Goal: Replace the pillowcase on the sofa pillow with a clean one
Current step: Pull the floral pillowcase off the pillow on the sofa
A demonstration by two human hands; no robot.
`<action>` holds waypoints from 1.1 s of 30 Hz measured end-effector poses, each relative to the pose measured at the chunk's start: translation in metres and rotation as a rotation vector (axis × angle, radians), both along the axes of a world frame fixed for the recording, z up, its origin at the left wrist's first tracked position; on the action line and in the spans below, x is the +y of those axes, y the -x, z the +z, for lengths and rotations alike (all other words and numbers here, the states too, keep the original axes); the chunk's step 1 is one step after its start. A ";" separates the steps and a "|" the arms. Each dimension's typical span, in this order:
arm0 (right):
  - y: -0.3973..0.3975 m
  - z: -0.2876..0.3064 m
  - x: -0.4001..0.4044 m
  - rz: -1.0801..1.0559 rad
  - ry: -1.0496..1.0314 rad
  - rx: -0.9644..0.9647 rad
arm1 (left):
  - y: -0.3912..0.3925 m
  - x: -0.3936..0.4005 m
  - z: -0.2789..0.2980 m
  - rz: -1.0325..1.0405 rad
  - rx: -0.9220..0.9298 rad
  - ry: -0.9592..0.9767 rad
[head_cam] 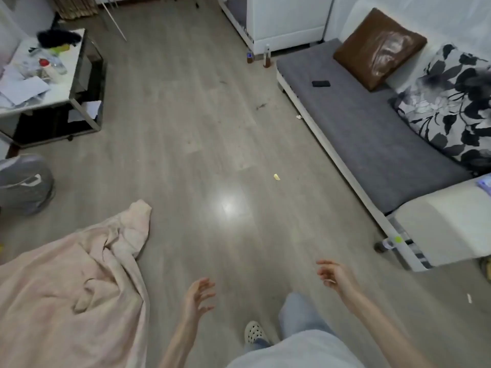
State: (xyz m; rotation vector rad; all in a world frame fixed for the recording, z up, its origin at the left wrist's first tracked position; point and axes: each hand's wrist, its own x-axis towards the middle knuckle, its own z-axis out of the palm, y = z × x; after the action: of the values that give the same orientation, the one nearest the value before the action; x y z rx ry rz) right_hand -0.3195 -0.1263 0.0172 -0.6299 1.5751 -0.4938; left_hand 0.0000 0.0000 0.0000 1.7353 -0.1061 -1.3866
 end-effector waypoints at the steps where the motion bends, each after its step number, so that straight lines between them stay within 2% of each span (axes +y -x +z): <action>1: 0.001 -0.005 0.003 0.013 -0.020 0.040 | -0.004 -0.001 -0.002 -0.029 0.002 -0.008; 4: 0.004 -0.020 0.014 0.032 -0.143 0.174 | -0.019 -0.013 -0.011 -0.128 -0.036 -0.114; 8: 0.008 -0.044 0.018 0.033 -0.237 0.265 | -0.043 -0.061 -0.018 -0.243 -0.122 -0.160; 16: -0.020 -0.084 -0.034 -0.034 -0.391 0.278 | -0.108 -0.204 -0.020 -0.369 -0.236 -0.162; 20: -0.049 -0.084 -0.102 -0.071 -0.377 0.206 | -0.136 -0.282 -0.011 -0.426 -0.270 -0.181; 26: -0.088 -0.073 -0.251 -0.026 -0.249 0.161 | -0.171 -0.367 -0.032 -0.455 -0.286 -0.227; 33: -0.113 -0.055 -0.413 -0.177 -0.050 0.128 | -0.201 -0.469 -0.066 -0.519 -0.219 -0.322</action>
State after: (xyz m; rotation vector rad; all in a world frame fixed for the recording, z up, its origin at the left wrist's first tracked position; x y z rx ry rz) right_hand -0.2067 -0.5396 -0.0381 -0.4938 1.7685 -0.5529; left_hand 0.2013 -0.4691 -0.0662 2.2327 -0.5087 -1.6392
